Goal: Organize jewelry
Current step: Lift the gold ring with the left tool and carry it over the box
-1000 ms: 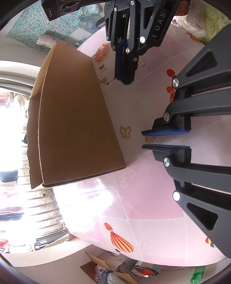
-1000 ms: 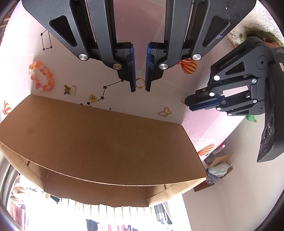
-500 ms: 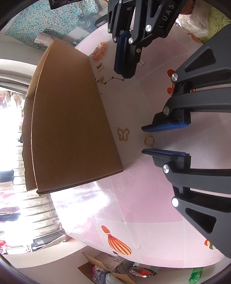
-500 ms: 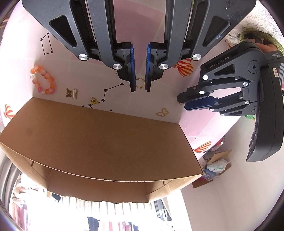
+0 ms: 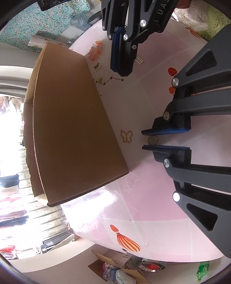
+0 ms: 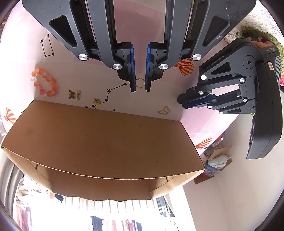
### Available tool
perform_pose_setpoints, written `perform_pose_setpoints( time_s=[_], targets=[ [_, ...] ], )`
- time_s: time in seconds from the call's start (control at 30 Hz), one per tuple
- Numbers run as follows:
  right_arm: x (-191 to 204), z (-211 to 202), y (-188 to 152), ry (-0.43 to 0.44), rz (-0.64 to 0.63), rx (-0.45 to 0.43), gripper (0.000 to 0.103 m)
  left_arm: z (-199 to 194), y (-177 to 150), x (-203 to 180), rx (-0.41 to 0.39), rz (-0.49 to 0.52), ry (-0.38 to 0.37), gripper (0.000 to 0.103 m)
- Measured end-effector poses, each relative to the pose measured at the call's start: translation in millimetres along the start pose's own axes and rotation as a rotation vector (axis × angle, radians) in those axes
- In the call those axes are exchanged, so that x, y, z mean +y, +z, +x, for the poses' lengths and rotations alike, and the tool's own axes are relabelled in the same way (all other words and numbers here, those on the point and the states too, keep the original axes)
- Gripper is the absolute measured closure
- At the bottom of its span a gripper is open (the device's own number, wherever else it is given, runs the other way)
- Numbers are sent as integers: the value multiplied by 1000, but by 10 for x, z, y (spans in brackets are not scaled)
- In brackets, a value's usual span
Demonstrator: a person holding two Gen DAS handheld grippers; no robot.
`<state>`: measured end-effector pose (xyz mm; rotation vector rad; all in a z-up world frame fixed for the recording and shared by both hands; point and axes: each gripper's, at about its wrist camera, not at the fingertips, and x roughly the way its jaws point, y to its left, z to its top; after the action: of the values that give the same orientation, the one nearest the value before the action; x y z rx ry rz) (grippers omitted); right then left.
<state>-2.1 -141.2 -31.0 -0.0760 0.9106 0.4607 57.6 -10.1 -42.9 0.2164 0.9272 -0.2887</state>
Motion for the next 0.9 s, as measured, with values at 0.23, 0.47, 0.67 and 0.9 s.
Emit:
perform_pose_setpoints(
  time_s=[0.23,0.47,0.67,0.9],
  targets=[
    [-15,-128,54,-3,-6,-38,94,-353,57,-18,-83,19,-18,93],
    [-51,-536,359,-24,-50,-194,94,-930,476,53,-269,26,-95,93],
    [-262,-710,742,-31,-59,-291,94,-914,1010,64,-320,68,-121,93],
    [-759,-218,1264,97,9,-60,94,-113,1740,226,-8,27,-250,93]
  ],
)
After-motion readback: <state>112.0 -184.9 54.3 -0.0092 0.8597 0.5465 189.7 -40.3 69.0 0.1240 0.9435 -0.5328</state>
